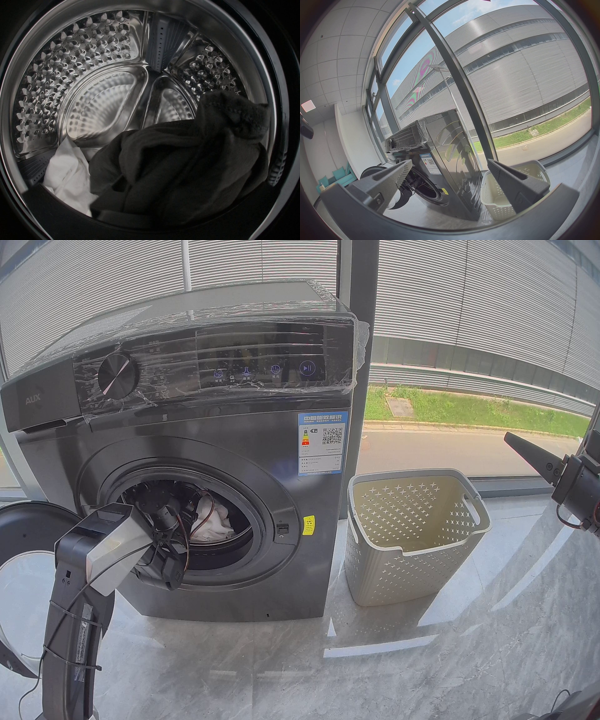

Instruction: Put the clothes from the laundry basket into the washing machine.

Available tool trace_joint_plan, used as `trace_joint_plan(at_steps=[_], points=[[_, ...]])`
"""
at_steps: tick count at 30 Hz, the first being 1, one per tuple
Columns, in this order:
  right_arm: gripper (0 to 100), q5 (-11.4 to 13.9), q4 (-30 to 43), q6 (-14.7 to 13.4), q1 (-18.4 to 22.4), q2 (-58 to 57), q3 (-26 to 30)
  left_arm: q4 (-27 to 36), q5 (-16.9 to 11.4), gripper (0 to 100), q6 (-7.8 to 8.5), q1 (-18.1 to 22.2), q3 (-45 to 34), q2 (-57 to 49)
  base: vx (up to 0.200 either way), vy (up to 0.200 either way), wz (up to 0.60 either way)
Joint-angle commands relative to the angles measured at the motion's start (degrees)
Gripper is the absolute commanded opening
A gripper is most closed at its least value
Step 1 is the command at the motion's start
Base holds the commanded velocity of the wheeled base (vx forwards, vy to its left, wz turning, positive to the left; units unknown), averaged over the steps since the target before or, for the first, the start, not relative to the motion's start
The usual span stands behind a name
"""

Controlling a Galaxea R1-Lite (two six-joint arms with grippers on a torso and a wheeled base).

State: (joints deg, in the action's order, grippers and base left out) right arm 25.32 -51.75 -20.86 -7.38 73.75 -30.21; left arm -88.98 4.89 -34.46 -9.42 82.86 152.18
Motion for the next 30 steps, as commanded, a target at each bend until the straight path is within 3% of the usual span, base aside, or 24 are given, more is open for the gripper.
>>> trace_joint_plan(at_steps=[1,13,14,16,18,25,26,30], points=[[100,0.1,0.0,0.0,0.0,0.5,-0.1,-0.4,-0.3,100,0.10,0.0,0.9,1.4,0.000,0.000,0.00],[100,0.1,0.0,0.1,0.0,0.5,-0.2,0.0,-0.4,100,1.24,-0.1,3.8,2.3,0.000,0.000,0.00],[100,0.1,0.0,0.1,0.0,0.6,-0.2,0.5,-0.5,100,2.38,0.0,3.5,2.3,0.000,0.000,0.00],[100,0.1,0.0,0.1,0.0,0.6,-0.2,2.6,-0.9,100,6.25,0.5,2.7,2.9,0.000,0.000,0.00],[100,0.1,0.0,0.1,0.0,0.6,-0.2,4.9,-1.2,100,8.54,1.3,0.9,3.3,0.000,0.000,0.00],[100,0.1,0.0,0.1,0.0,0.6,-0.1,6.1,-3.7,100,10.12,1.9,0.3,2.8,0.000,0.000,0.00],[100,0.1,0.0,0.1,0.0,1.0,-0.2,8.4,-3.8,100,13.11,1.8,1.4,1.9,0.000,0.000,0.00],[100,0.1,0.0,0.1,0.0,1.0,-0.2,8.2,-4.8,100,15.65,1.2,1.1,0.7,0.000,0.000,0.00]])
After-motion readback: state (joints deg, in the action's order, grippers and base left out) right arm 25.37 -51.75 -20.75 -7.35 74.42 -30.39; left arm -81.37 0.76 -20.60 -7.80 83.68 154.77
